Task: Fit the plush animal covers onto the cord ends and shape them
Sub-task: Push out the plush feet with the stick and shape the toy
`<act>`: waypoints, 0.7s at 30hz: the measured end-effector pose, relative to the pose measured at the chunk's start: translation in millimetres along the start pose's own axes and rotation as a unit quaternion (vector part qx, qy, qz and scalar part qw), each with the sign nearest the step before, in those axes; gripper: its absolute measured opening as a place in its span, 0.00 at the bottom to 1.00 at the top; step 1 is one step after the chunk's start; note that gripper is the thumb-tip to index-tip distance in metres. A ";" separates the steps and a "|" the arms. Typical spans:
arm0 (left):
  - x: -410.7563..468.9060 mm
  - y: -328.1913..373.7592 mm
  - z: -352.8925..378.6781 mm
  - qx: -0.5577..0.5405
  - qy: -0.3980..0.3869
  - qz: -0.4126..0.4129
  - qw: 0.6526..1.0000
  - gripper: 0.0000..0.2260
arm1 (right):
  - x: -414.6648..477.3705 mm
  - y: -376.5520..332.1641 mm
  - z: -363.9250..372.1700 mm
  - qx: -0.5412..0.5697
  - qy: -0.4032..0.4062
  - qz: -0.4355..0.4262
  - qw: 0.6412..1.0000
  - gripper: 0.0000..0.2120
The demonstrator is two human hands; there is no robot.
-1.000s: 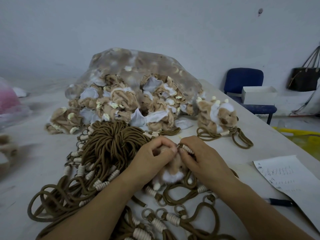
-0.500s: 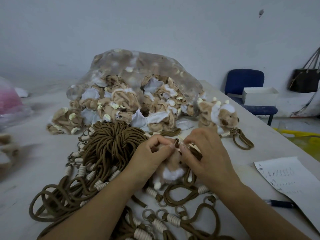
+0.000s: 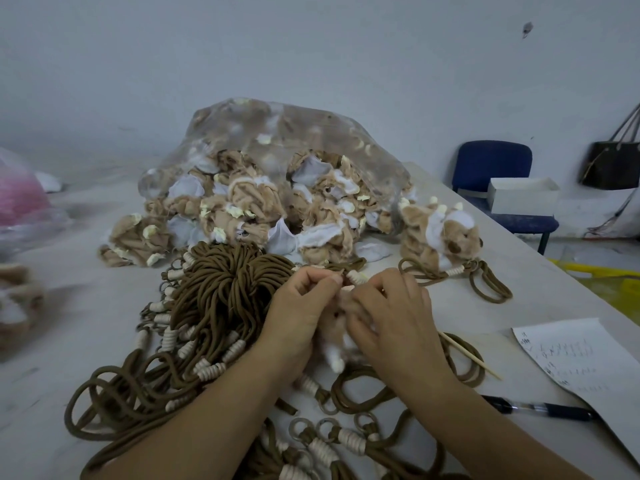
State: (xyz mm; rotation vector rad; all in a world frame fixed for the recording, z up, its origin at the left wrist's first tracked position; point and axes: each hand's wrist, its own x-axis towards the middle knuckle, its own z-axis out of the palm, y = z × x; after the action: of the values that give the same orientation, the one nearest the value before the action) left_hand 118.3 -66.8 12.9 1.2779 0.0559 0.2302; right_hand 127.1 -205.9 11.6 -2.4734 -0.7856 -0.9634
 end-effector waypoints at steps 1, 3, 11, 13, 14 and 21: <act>1.9 0.3 -1.0 -0.028 0.012 -0.007 1.000 0.07 | 1.1 2.6 -0.9 0.021 0.001 -0.002 1.000 0.09; 5.3 1.2 -4.8 -0.067 0.033 -0.014 0.997 0.09 | 3.0 6.1 -2.8 0.069 0.003 -0.003 0.998 0.09; 4.4 -2.1 -7.0 0.109 0.025 0.057 0.992 0.10 | 5.6 14.7 -11.5 0.130 0.004 -0.019 0.991 0.15; 3.1 -0.2 -7.5 0.130 0.013 0.078 0.988 0.08 | 5.2 17.2 -12.0 0.132 -0.029 -0.013 0.991 0.14; 2.6 0.9 -7.9 0.135 0.007 0.086 0.987 0.07 | 5.1 18.5 -11.9 0.138 -0.050 -0.004 0.989 0.14; 1.4 2.8 -9.5 0.179 -0.045 0.120 0.976 0.09 | 1.7 25.5 -11.0 0.200 -0.078 0.026 0.976 0.10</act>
State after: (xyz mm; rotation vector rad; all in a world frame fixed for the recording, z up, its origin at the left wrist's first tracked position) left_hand 117.6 -56.8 12.9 1.6537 -0.1418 0.3828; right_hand 138.4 -230.9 17.1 -2.2181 -0.8624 -0.5308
